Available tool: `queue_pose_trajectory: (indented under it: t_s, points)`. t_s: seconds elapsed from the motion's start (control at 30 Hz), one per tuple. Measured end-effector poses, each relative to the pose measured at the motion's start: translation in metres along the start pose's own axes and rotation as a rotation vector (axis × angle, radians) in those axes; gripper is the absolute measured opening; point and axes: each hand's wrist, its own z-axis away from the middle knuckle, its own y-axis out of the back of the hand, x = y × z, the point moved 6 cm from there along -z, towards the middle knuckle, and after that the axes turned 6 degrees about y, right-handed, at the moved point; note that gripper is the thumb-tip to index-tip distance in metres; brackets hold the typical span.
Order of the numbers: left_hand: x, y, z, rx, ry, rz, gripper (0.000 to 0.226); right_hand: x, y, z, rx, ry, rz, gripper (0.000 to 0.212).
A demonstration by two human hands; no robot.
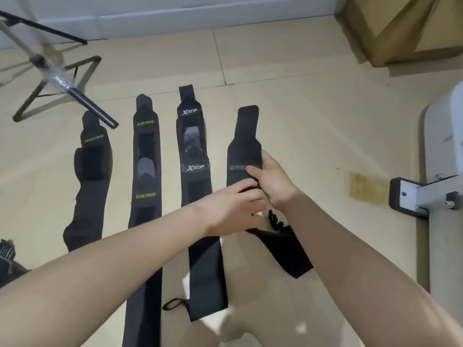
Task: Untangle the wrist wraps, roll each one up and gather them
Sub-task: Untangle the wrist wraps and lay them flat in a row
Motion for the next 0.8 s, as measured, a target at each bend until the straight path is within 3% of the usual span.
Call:
queue_pose_trajectory:
  t_s: [0.07, 0.13, 0.2, 0.23, 0.3, 0.4, 0.47, 0.57, 0.7, 0.8]
  points:
    - [-0.023, -0.009, -0.012, -0.014, 0.006, -0.023, 0.061, -0.001, 0.005, -0.026, -0.050, -0.027, 0.003, 0.045]
    - [-0.049, -0.013, -0.037, -0.088, 0.027, -0.057, 0.053, -0.008, 0.012, -0.055, -0.042, -0.046, -0.102, 0.046]
    - [-0.078, -0.023, -0.064, -0.153, 0.146, -0.028, 0.038, -0.017, 0.028, -0.081, 0.032, -0.041, -0.179, 0.042]
    - [-0.093, -0.037, -0.071, -0.182, 0.234, -0.004, 0.042, -0.017, 0.039, -0.090, 0.077, -0.071, -0.181, 0.046]
    - [-0.111, -0.070, -0.071, -0.332, 0.489, 0.089, 0.062, -0.001, 0.068, -0.099, 0.186, -0.178, 0.010, 0.050]
    - [-0.092, -0.117, -0.051, -0.499, 0.704, 0.305, 0.067, 0.045, 0.112, -0.076, 0.318, -0.310, 0.442, 0.050]
    - [-0.071, -0.147, -0.040, -0.656, 0.732, 0.369, 0.066, 0.076, 0.122, -0.047, 0.238, -0.354, 0.513, 0.045]
    - [-0.063, -0.172, -0.034, -0.715, 0.838, 0.441, 0.069, 0.105, 0.125, -0.010, 0.142, -0.418, 0.539, 0.040]
    - [-0.066, -0.181, -0.038, -0.742, 0.857, 0.290, 0.064, 0.110, 0.128, 0.005, 0.149, -0.373, 0.742, 0.028]
    - [-0.089, -0.182, -0.038, -0.752, 0.935, 0.117, 0.067, 0.116, 0.132, 0.014, 0.184, -0.427, 0.753, 0.040]
